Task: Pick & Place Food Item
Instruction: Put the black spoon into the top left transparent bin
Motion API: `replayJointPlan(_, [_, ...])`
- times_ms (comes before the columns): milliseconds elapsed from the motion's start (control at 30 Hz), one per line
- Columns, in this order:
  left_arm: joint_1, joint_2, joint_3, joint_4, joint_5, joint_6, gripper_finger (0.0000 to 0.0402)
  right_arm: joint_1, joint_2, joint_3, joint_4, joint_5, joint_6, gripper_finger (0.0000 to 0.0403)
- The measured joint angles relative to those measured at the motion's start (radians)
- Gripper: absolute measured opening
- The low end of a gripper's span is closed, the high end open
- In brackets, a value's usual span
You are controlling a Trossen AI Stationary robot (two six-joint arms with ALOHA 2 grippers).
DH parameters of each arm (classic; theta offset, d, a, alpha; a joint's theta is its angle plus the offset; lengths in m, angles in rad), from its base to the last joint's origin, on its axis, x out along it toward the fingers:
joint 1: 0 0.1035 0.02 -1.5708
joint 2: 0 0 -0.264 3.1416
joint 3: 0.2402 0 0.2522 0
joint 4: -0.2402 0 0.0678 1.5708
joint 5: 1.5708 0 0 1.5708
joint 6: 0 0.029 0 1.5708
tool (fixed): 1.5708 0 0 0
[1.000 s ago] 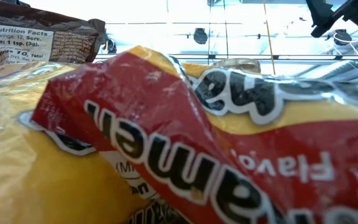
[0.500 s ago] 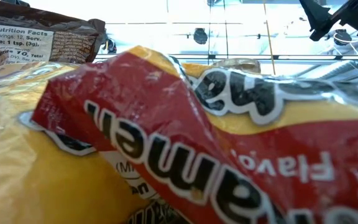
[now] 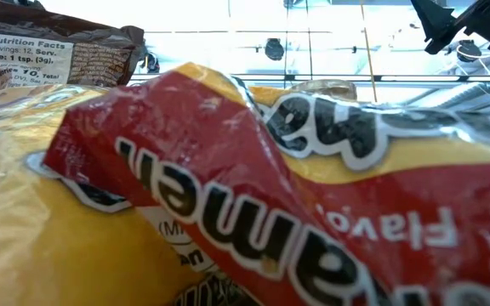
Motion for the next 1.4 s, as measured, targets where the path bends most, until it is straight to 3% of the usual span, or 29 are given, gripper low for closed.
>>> replayJointPlan(133, [-0.031,0.145,0.095,-0.127,0.032,-0.086,0.0285,0.0,0.0,0.001,0.0,0.0,0.0,0.038])
replayJointPlan(400, [-0.093,0.467,0.367,-0.721,0.127,-0.497,0.0285,0.0,0.0,0.001,0.0,0.0,0.0,0.038])
replayJointPlan(667, [-0.144,0.682,0.379,-0.942,0.371,-1.066,0.0285,0.0,0.0,0.001,0.0,0.0,0.0,0.038])
replayJointPlan(800, [-0.175,0.755,0.369,-0.97,0.452,-1.233,0.0285,0.0,0.0,0.0,0.0,0.0,0.0,0.038])
replayJointPlan(1200, [-0.257,0.897,0.367,-0.941,0.53,-1.449,0.0284,0.0,0.0,0.0,0.0,0.0,0.0,0.038])
replayJointPlan(1400, [-0.293,0.96,0.367,-0.869,0.497,-1.501,0.0284,0.0,0.0,0.0,0.0,0.0,0.0,0.038])
